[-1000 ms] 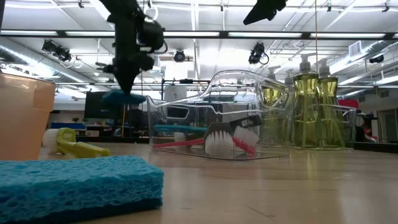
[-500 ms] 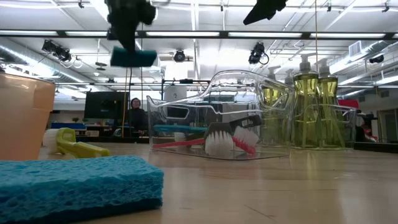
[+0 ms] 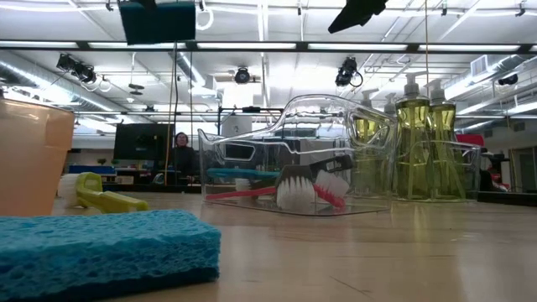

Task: Pick & Place Kitchen Sink Supplies
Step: Put the blue sponge into the transparent orange bin

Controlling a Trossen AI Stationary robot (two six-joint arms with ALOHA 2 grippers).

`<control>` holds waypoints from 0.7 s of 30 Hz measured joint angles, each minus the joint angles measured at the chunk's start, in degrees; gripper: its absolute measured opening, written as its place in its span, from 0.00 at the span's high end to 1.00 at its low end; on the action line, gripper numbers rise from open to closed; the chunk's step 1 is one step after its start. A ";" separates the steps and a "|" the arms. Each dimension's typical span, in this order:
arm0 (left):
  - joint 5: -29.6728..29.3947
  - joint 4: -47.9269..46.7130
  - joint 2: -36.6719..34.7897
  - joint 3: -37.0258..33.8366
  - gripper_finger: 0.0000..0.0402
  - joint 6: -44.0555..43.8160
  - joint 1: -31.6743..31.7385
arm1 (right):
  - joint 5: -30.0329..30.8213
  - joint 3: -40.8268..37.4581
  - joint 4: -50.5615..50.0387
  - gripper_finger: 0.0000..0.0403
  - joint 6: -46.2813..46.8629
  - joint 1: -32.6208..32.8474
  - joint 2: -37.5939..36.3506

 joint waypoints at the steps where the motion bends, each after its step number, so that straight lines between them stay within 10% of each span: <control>1: -0.12 -0.15 -0.20 -0.03 1.00 -0.40 -1.11 | 0.00 0.00 -0.01 0.98 0.28 0.00 0.00; 21: -3.47 3.28 -0.25 -6.00 1.00 -1.12 -24.70 | 0.20 0.00 0.03 0.98 11.53 0.02 -0.02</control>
